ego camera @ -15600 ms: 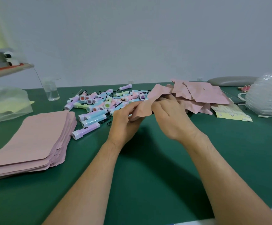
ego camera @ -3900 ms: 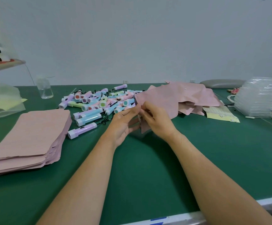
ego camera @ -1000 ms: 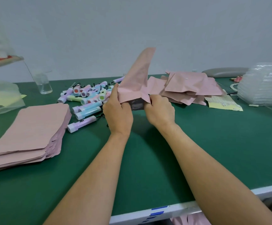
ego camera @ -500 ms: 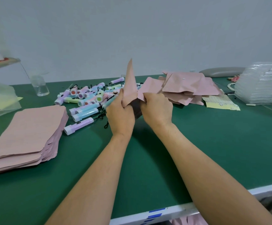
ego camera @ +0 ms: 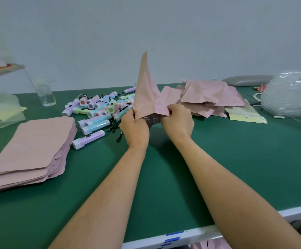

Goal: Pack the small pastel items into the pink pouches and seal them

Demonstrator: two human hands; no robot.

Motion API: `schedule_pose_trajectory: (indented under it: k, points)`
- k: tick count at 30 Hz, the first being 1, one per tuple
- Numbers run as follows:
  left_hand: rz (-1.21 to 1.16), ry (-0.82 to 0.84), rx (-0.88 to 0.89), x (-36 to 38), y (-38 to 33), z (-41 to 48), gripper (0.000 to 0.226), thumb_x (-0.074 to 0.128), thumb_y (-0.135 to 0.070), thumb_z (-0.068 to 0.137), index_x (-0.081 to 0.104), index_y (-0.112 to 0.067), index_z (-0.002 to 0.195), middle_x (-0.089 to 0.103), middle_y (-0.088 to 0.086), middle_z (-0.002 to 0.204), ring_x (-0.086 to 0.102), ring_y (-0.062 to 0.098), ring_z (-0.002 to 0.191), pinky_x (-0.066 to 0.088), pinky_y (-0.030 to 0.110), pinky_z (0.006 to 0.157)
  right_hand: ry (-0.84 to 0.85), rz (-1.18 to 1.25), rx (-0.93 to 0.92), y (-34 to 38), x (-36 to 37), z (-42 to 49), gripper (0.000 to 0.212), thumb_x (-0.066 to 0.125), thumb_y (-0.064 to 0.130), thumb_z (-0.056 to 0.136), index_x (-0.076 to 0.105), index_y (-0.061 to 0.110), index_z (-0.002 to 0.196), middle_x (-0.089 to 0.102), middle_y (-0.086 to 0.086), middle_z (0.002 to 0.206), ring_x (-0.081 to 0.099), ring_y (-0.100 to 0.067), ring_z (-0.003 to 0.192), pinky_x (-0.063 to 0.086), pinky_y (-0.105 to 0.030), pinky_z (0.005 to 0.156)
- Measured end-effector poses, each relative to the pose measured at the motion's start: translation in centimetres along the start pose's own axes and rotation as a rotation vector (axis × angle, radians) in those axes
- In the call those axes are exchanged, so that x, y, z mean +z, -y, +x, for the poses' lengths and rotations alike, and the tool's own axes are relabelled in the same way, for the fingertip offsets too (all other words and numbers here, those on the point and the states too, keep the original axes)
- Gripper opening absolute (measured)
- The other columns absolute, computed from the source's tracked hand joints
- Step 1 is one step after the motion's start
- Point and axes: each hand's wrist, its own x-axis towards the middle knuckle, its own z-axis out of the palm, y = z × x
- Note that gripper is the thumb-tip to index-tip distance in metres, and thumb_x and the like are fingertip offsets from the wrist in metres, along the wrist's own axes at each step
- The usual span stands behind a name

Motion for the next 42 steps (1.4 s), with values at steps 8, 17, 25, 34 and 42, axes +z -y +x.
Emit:
schedule_pose_trajectory:
  k: [8,17,25,34,42]
  points:
    - [-0.009,0.104,0.207,-0.5,-0.6,-0.3,0.043,0.061,-0.004,0.093,0.068,-0.023,0.13,0.072,-0.02,0.09,0.066,0.002,0.079,0.056,0.016,0.068,0.145,-0.036,-0.011,0.0,0.3,-0.7,0.027,0.052,0.046,0.084,0.047,0.026,0.066,0.056,0.005,0.069,0.055,-0.03,0.067,0.039,-0.034,0.06]
    - [-0.071,-0.093,0.217,0.4,-0.9,-0.6,0.037,0.046,0.018,0.085,0.068,-0.011,0.087,0.061,-0.026,0.069,0.05,0.001,0.067,0.042,0.01,0.064,0.052,0.116,0.075,1.1,-0.1,-0.8,0.008,0.043,0.012,0.069,0.044,0.019,0.071,0.057,-0.002,0.077,0.049,-0.035,0.073,0.026,-0.033,0.053]
    - [0.279,-0.074,0.293,-1.0,-1.0,-1.1,0.061,0.055,0.01,0.08,0.074,-0.023,0.128,0.069,-0.018,0.084,0.064,0.008,0.074,0.051,0.025,0.064,-0.268,-0.048,-0.39,1.1,-2.2,-0.7,0.048,0.07,0.031,0.081,0.063,0.018,0.127,0.069,0.005,0.107,0.068,-0.025,0.078,0.052,-0.037,0.059]
    - [-0.086,0.043,0.058,0.3,-1.3,-1.9,0.045,0.056,0.007,0.089,0.065,-0.02,0.125,0.071,-0.007,0.098,0.066,0.002,0.075,0.058,0.026,0.057,-0.188,0.2,-0.291,2.3,-1.7,-1.7,0.034,0.058,0.012,0.083,0.075,0.019,0.112,0.066,-0.001,0.065,0.056,-0.029,0.06,0.053,-0.044,0.064]
    - [-0.117,0.035,-0.104,0.7,-0.2,-1.2,0.048,0.038,0.015,0.088,0.071,-0.01,0.113,0.073,-0.002,0.1,0.071,0.012,0.079,0.06,0.031,0.05,-0.249,0.491,-0.161,2.4,-1.2,-1.8,0.023,0.063,0.012,0.085,0.078,0.02,0.1,0.076,0.012,0.088,0.07,-0.009,0.082,0.058,-0.039,0.074]
